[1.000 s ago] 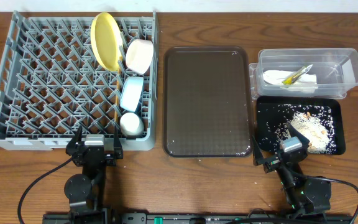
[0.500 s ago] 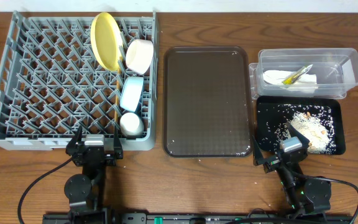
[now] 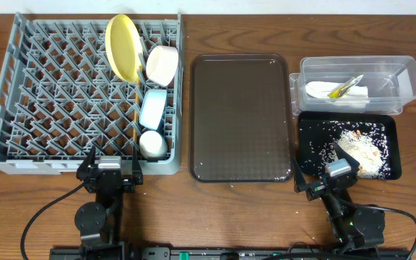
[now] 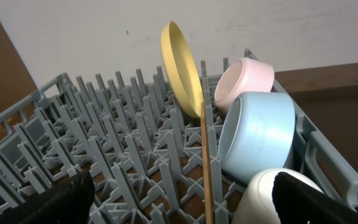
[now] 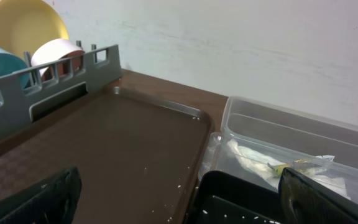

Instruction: Sort waste into correct bins and load items into the dishwasher

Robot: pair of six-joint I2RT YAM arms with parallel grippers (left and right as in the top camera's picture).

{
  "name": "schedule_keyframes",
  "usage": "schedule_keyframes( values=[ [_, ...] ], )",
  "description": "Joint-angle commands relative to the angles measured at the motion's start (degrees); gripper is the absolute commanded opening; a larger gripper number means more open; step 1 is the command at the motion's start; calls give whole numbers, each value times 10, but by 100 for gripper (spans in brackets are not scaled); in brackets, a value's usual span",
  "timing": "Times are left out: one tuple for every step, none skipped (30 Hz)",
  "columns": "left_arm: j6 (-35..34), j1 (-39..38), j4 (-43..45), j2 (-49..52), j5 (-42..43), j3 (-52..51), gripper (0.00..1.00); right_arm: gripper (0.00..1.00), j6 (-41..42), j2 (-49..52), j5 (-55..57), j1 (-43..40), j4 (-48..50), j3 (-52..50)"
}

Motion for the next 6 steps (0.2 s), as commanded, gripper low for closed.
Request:
schedule_keyframes(
  values=[
    [5, 2, -22, -3, 8, -8, 91, 99, 9, -4, -3, -1, -2, -1],
    [5, 2, -22, -3, 8, -8, 91, 99, 9, -4, -3, -1, -2, -1],
    [5, 2, -22, -3, 8, -8, 92, 99, 9, -4, -3, -1, -2, -1],
    [5, 2, -22, -3, 8, -8, 92, 99, 9, -4, -3, -1, -2, -1],
    [5, 2, -22, -3, 8, -8, 92, 99, 9, -4, -3, -1, -2, -1],
    [5, 2, -22, -3, 8, -8, 92, 99, 9, -4, -3, -1, -2, -1]
  ],
)
